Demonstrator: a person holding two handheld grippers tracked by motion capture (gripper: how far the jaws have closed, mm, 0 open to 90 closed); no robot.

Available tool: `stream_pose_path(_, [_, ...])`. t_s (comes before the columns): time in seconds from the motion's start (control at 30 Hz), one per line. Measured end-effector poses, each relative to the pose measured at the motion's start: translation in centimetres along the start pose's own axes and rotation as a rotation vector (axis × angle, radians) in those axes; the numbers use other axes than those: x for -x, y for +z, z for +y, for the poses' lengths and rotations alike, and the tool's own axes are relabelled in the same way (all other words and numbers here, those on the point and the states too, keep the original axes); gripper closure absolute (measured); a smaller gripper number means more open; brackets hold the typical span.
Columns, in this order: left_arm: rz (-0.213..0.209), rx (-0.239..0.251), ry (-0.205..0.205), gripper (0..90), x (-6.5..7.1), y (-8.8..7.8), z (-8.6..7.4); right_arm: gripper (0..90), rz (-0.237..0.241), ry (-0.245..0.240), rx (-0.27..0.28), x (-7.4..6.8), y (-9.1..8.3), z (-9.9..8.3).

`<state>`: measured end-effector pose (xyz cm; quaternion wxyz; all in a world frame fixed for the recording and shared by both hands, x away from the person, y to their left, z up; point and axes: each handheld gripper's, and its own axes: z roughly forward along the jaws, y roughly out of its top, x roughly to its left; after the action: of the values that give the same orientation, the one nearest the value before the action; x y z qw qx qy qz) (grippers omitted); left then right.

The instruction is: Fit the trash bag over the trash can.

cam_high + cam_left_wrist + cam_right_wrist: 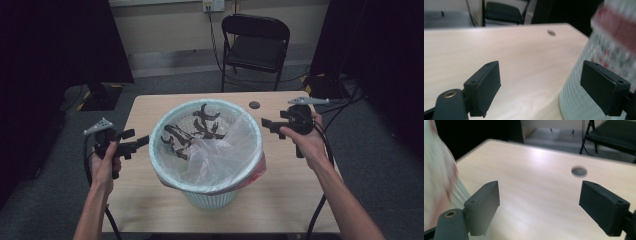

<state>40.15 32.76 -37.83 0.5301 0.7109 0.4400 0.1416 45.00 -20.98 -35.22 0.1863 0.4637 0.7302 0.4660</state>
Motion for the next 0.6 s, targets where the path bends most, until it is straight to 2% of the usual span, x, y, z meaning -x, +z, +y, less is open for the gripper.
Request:
stream_pose_path(0.03, [0.003,-0.006,0.004,15.9,0.0,0.1,-0.5,16.0,-0.003,0.006,0.003,0.0,0.0,-0.9])
stream_pose_path(0.07, [0.026,-0.048,0.004,15.7,0.1,0.4,-1.3,16.0,0.006,0.018,0.005,0.1,0.0,-1.6])
stream_pose_path(0.1, [0.049,-0.080,0.012,16.7,0.1,0.6,-1.9,16.0,0.014,0.032,-0.022,0.2,0.1,-2.7])
stream_pose_path(0.13, [0.071,-0.101,0.014,16.9,0.0,0.7,-2.5,16.0,0.009,0.036,-0.024,0.4,0.0,-3.6])
stream_pose_path(0.23, [0.086,-0.133,0.005,17.4,-0.2,0.8,-4.2,16.1,-0.012,0.061,-0.035,0.9,-0.2,-6.0])
stream_pose_path(0.3, [0.104,-0.156,0.010,16.9,-0.2,1.0,-5.5,16.1,-0.032,0.061,-0.048,1.0,-0.3,-7.4])
stream_pose_path(0.33, [0.122,-0.194,0.033,16.9,-0.2,1.2,-6.3,16.1,-0.043,0.054,-0.052,1.0,-0.4,-7.9])
stream_pose_path(0.5, [0.147,-0.273,0.062,16.7,0.1,1.9,-9.2,16.2,-0.075,0.063,-0.087,0.6,-0.3,-11.7])
stream_pose_path(0.6, [0.171,-0.312,0.090,16.5,0.2,2.4,-10.7,16.3,-0.099,0.052,-0.145,0.7,0.4,-14.0])
